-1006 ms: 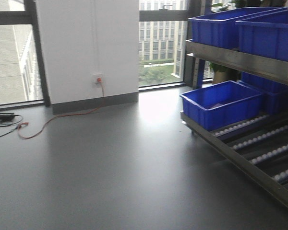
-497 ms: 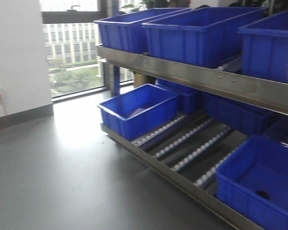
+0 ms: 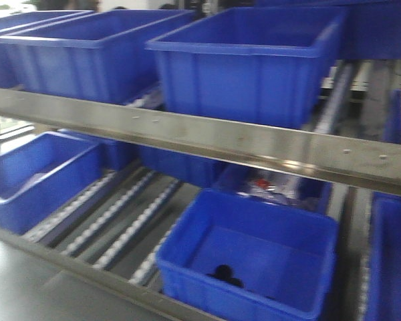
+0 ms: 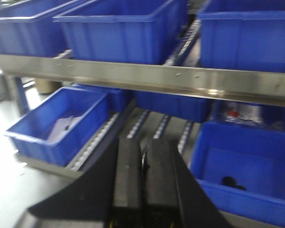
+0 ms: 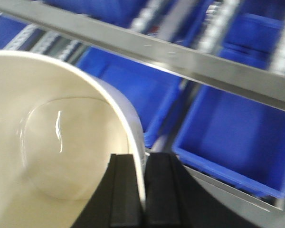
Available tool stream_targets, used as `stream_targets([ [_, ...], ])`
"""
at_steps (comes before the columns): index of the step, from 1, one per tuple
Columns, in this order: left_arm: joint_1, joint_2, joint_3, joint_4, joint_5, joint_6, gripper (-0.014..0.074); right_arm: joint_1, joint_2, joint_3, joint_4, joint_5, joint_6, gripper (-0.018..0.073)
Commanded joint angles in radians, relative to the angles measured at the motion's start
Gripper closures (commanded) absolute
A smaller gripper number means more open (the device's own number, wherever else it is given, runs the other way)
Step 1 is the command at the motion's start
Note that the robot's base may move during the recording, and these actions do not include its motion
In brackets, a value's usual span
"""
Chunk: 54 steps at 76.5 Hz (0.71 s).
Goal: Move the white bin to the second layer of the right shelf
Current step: 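Turn and approach the blue-crate roller shelf with the held bin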
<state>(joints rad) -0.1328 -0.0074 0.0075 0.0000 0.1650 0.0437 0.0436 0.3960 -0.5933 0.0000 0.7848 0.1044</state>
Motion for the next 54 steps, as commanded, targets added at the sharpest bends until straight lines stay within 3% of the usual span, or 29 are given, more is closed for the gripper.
stream_targets([
  [1,-0.003,-0.014,0.037,0.0,-0.088,-0.005,0.0512,-0.008,0.009,-0.03,0.008,-0.092,0.004,0.0519],
  [54,-0.003,-0.014,0.037,0.0,-0.088,-0.005,0.0512,-0.008,0.009,-0.03,0.008,-0.092,0.004,0.0519],
])
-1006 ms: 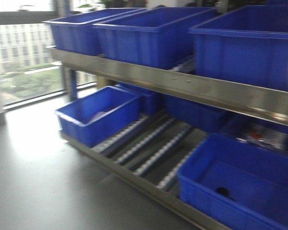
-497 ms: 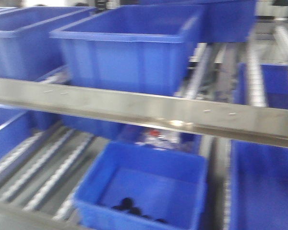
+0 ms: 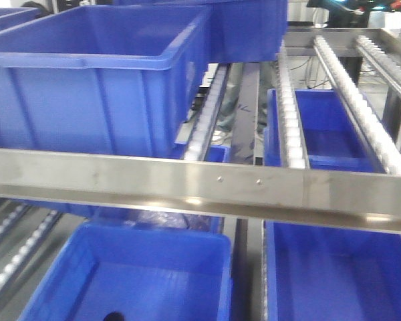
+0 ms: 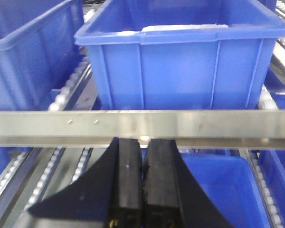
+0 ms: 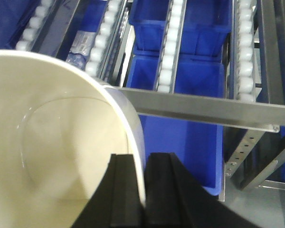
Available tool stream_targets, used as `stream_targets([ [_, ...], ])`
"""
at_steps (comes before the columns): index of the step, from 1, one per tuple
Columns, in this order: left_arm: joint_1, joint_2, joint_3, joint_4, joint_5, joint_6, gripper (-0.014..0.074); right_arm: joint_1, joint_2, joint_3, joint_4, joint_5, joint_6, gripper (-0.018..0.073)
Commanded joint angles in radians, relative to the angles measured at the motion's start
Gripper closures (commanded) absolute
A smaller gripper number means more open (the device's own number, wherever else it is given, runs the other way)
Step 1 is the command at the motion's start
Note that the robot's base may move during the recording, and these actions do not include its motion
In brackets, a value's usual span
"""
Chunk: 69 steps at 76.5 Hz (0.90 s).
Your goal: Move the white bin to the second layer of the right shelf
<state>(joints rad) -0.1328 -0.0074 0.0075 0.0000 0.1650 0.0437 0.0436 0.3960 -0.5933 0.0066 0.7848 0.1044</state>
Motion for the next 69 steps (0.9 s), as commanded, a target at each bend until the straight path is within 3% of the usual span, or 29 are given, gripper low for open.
stream_targets([
  [1,-0.003,-0.014,0.037,0.0,-0.088,-0.005,0.0512,-0.008,0.009,-0.03,0.001,-0.092,0.004,0.0519],
  [69,-0.003,-0.014,0.037,0.0,-0.088,-0.005,0.0512,-0.008,0.009,-0.03,0.001,-0.092,0.004,0.0519],
])
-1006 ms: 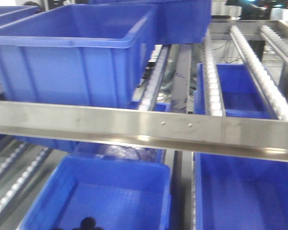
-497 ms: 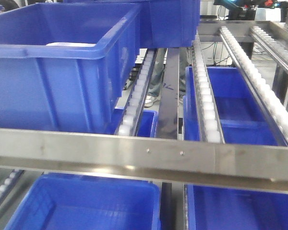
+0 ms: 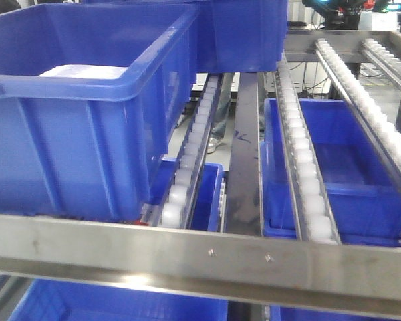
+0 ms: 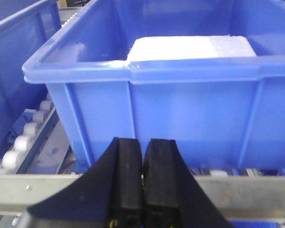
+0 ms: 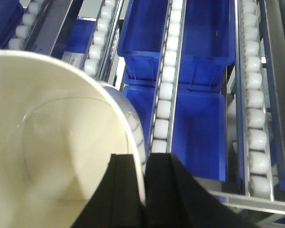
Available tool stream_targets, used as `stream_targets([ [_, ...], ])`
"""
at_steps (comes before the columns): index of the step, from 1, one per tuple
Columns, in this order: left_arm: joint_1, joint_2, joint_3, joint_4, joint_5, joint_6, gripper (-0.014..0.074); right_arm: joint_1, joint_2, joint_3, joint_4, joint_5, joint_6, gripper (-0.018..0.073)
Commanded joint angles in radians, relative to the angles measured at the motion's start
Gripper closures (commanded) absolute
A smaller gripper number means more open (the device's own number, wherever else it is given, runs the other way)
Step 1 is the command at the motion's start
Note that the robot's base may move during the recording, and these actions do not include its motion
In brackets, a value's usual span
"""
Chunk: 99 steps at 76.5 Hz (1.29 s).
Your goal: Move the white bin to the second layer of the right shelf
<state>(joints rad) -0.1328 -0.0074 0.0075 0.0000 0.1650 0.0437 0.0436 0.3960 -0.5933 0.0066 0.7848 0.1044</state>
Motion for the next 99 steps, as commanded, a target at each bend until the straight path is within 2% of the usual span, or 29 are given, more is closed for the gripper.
stream_targets([
  [1,-0.003,-0.014,0.037,0.0,-0.088,-0.005,0.0512,-0.008,0.009,-0.03,0.001,-0.092,0.004,0.0519],
  [99,-0.003,-0.014,0.037,0.0,-0.088,-0.005,0.0512,-0.008,0.009,-0.027,0.001,-0.093,0.004,0.0519],
])
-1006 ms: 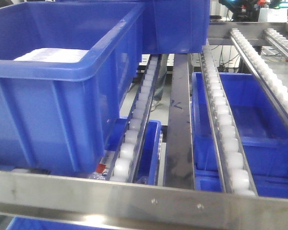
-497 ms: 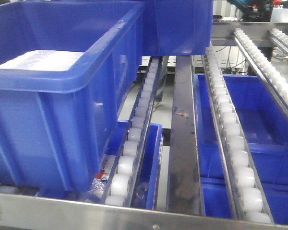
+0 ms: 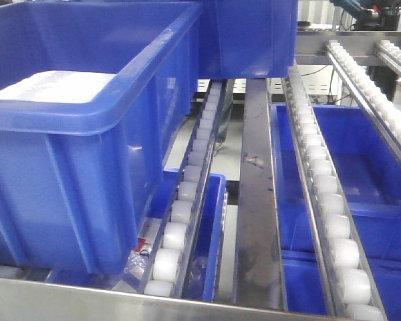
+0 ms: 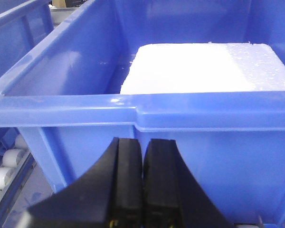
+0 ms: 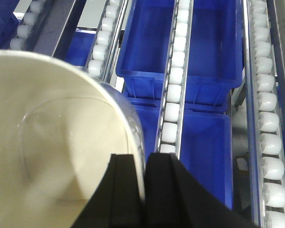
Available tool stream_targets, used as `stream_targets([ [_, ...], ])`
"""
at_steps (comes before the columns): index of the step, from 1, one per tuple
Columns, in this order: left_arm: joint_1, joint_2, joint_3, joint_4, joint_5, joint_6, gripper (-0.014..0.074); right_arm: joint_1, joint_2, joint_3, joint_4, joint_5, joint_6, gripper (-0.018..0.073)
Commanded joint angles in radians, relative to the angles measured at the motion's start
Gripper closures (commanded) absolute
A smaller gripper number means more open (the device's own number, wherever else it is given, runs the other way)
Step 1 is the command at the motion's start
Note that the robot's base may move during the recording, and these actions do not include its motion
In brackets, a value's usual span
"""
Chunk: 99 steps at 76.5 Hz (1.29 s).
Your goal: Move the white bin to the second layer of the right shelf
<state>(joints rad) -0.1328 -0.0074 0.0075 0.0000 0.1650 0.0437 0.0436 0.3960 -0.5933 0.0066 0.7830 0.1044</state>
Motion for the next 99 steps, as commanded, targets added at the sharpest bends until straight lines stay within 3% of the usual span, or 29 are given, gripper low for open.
stream_targets([
  [1,-0.003,-0.014,0.037,0.0,-0.088,-0.005,0.0512,-0.008,0.009,-0.027,0.001,-0.091,0.004,0.0519],
  [17,-0.003,-0.014,0.037,0.0,-0.088,-0.005,0.0512,-0.008,0.009,0.015,-0.007,-0.143,0.004,0.0519],
  [28,-0.003,-0.014,0.037,0.0,-0.088,-0.005,0.0512,-0.008,0.022,0.069,-0.052,-0.254,0.004,0.0519],
  [44,-0.003,-0.014,0.037,0.0,-0.088,-0.005,0.0512,-0.008,0.17,0.077,-0.056,-0.351,0.004,0.0519],
  [73,-0.003,-0.014,0.037,0.0,-0.088,-0.005,0.0512,-0.012,0.542,0.077,0.047,-0.514,0.004,0.0518],
  [99,-0.003,-0.014,0.037,0.0,-0.088,-0.005,0.0512,-0.086,0.578,0.077,0.047,-0.553,0.004,0.0518],
])
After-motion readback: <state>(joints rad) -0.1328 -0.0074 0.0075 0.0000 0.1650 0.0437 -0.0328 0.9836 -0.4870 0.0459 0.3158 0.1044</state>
